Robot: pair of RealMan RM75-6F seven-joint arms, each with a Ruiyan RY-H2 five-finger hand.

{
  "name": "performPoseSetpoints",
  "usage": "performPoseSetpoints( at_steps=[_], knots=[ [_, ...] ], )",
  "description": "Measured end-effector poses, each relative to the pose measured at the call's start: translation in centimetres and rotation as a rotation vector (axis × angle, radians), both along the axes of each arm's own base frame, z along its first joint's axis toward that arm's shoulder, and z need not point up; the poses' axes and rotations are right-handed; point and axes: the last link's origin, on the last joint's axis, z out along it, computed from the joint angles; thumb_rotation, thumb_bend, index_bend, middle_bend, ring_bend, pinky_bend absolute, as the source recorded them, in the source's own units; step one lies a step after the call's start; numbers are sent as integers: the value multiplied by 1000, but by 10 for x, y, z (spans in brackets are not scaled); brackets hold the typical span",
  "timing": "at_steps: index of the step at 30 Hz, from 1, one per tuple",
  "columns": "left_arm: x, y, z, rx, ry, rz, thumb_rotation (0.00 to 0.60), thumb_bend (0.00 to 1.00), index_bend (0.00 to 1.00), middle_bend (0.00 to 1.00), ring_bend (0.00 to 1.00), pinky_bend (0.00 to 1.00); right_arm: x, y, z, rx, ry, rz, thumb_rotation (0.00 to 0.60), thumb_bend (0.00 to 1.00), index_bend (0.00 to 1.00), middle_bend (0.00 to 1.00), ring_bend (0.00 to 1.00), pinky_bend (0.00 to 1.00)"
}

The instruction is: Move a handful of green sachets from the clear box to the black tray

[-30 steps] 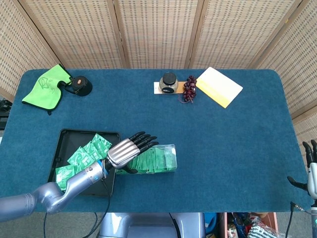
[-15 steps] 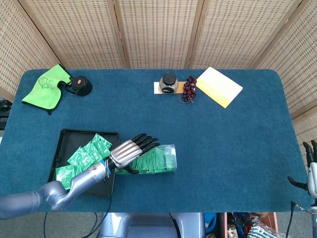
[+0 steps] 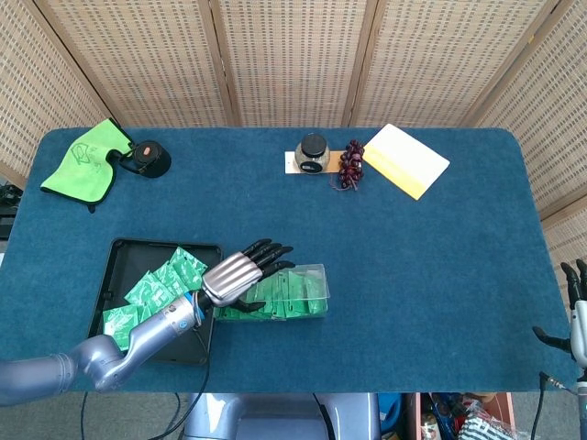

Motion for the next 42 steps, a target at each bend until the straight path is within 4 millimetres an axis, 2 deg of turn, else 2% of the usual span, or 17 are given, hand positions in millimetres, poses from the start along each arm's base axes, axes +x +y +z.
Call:
performPoseSetpoints(
  at_steps=[7,14,20,26,33,42],
  knots=[
    [6,21,18,18,-94,83,600,336,167,0,0,0,-1,-1,-2,8,3,-8,600,0,0,0,0,0],
    [2,59,39,51,-142,197,600,337,167,0,0,0,-3,-3,-4,13,6,-18,600,0,0,0,0,0],
    [-12,84,39,54,-105,298,600,337,167,0,0,0,-4,-4,-5,16,9,-27,600,0,0,0,0,0],
    [-21,95,35,26,-62,358,600,338,167,0,0,0,-5,-5,-6,21,11,-32,600,0,0,0,0,0],
    [-21,89,38,44,-93,312,600,326,167,0,0,0,-5,-5,-5,18,9,-35,600,0,0,0,0,0],
    [-14,48,27,8,7,37,600,306,285,0,0,0,-7,-6,-5,21,4,-42,600,0,0,0,0,0]
  ],
)
